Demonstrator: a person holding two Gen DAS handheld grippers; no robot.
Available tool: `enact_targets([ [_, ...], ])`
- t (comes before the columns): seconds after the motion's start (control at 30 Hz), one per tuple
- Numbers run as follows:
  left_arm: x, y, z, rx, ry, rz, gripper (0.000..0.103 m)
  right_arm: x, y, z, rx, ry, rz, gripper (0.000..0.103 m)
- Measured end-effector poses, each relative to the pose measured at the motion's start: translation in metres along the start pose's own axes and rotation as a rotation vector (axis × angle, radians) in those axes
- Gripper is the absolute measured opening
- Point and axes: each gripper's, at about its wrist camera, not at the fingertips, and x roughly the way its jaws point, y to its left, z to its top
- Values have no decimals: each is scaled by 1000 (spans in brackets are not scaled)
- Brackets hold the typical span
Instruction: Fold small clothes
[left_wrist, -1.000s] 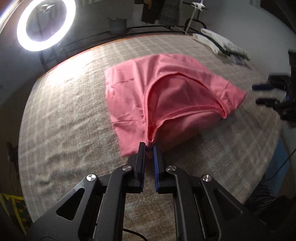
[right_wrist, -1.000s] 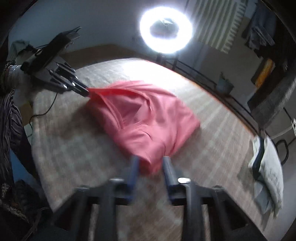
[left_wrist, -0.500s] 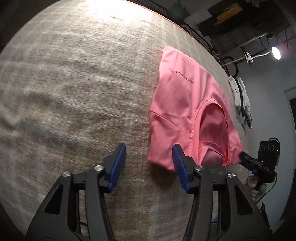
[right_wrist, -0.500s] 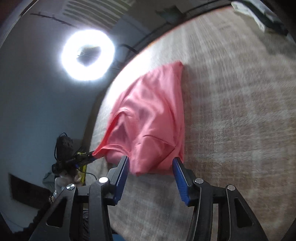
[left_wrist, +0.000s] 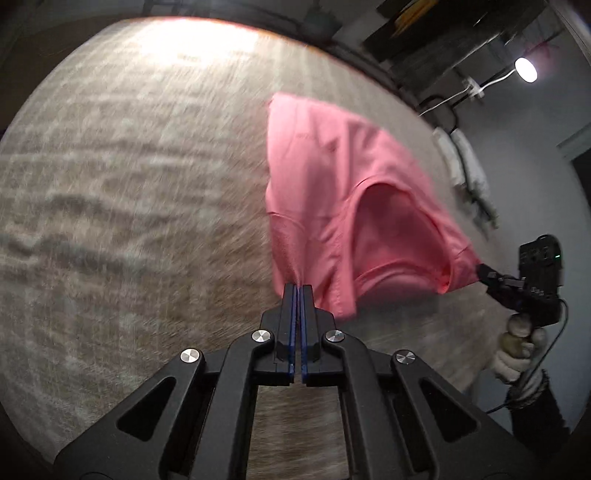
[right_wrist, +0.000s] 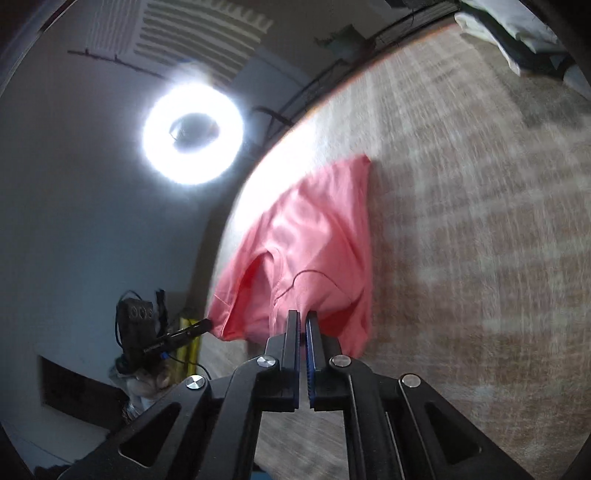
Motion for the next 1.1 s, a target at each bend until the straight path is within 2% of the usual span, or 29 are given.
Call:
enact_targets([
  [0.1,-1,-1,-2,51,5,79,0,15,-3,-12,-25,50,-59,8],
  [0.13,-5,-2,-2,62,1,99,0,19,-2,-15,-47,71,-76,25],
  [0.17,-10,-3,-1,79,-12,129,0,20,-1,-18,-61,87,-87,36],
  [0.23,-21,-6,-3,108,-52,178,0,15,1,-19,-82,81,-73,37],
  [0.3,-33,-12,-4,123,-95,175,0,8,-3,-12,-80,61,-55,40],
  [0.33,-35,-19,-6,150,-109,167,2,6,-6,-8,-68,51,-45,47],
  [0.37,-32,-27,-8,181,-114,159,8,4,-9,-5,-48,46,-29,51],
  [0.4,-23,-46,-6,227,-113,142,22,5,-12,-4,-29,48,-8,51],
  [0.47,-15,-67,-13,309,-108,120,41,10,-14,-3,-2,58,28,51],
  [0.57,5,-104,-17,447,-92,146,42,21,-15,-6,18,65,67,50],
  [0.67,24,-135,-11,468,-74,94,42,33,-17,-6,51,57,96,50],
  [0.77,36,-157,-3,483,-83,33,42,28,-19,1,42,18,77,51],
  [0.87,54,-169,7,463,-43,-36,42,19,-28,27,61,-46,66,55],
  [1.1,78,-163,10,424,0,-64,42,48,-44,100,99,-77,64,54],
])
